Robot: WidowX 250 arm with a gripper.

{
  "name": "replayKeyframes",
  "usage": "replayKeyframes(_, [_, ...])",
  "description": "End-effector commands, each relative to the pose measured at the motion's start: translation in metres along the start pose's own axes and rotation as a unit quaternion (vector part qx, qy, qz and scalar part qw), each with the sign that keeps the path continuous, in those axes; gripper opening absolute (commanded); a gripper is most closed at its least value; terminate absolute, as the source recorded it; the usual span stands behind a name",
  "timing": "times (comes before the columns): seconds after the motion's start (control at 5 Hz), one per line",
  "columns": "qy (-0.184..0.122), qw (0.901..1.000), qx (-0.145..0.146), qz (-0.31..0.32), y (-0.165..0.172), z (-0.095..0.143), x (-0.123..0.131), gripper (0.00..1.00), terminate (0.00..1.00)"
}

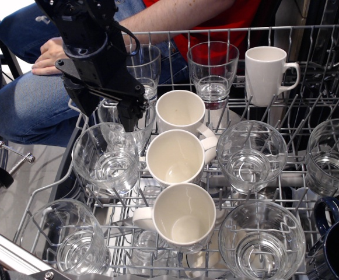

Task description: Pick up glass cup

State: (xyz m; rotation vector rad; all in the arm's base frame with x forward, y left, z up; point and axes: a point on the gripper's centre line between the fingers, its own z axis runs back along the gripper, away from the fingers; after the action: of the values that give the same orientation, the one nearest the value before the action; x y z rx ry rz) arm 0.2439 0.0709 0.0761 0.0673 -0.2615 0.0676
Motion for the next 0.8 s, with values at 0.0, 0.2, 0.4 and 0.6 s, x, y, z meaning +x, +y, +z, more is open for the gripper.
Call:
replayKeyframes(0.0, [0.000, 1.0000, 0.000, 0.000, 0.000, 0.000, 0.000, 1.00, 0.00])
replayKeyframes(0.2, [-0.026, 0.9960, -0.007, 0.085, 0.014, -0.003, 0.013, 1.00, 0.00])
replayKeyframes(0.4, [-0.027, 0.9916, 0.007, 0.127, 0.018, -0.010, 0.030, 1.00, 0.00])
replayKeyframes(0.6, [-0.023, 0.9800, 0.027, 0.196, 0.014, -0.023, 0.043, 1.00, 0.00])
